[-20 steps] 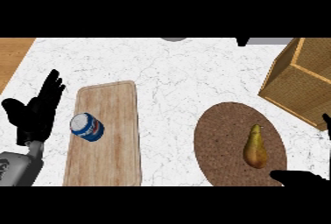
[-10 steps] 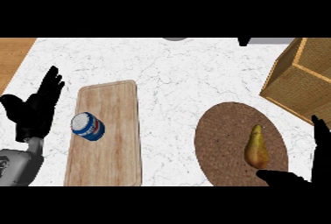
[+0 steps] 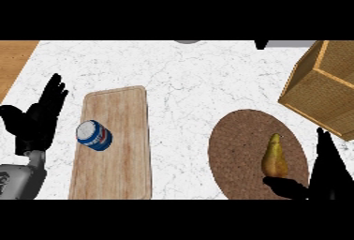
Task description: Pick the pear from the placemat and place it in the basket
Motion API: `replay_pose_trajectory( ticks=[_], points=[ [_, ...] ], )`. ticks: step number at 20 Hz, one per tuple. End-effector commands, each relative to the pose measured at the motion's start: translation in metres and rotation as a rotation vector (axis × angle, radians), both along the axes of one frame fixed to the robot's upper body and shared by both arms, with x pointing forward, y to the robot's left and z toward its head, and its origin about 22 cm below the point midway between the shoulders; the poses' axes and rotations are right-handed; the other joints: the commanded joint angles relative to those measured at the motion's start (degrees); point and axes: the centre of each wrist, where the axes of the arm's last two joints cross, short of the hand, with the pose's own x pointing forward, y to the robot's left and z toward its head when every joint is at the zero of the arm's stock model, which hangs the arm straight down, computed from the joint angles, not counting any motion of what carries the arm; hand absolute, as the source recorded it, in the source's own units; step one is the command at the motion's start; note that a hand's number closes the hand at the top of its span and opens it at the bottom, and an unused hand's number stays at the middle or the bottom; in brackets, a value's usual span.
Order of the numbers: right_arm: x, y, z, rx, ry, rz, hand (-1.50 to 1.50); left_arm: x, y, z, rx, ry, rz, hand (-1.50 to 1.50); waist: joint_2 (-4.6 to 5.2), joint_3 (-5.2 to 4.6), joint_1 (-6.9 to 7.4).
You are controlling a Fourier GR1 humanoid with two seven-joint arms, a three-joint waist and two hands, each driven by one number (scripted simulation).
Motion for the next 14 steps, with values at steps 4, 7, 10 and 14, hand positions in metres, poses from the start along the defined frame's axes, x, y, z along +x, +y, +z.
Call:
replay_pose_trajectory(
  ticks=[4,7,10,14],
  points=[
    [-0.007,0.005,-0.017,-0.034,-0.037,-0.025,-1.50,-0.005,0.016,0.007,0.003,0.012,-0.006,0.00,-0.04,-0.01,-0.02],
    [0.003,-0.013,-0.029,-0.017,-0.025,-0.007,-1.50,-0.004,0.013,-0.012,0.001,-0.005,-0.003,0.00,0.02,-0.01,-0.03],
    [0.012,-0.003,-0.026,-0.021,-0.046,0.005,-1.50,0.010,-0.015,0.009,-0.007,-0.004,-0.011,0.00,0.00,0.00,-0.09],
    [-0.013,0.010,-0.042,-0.014,-0.037,0.002,-1.50,-0.004,-0.006,-0.005,0.004,0.003,-0.010,0.00,-0.03,-0.01,-0.12]
  ],
)
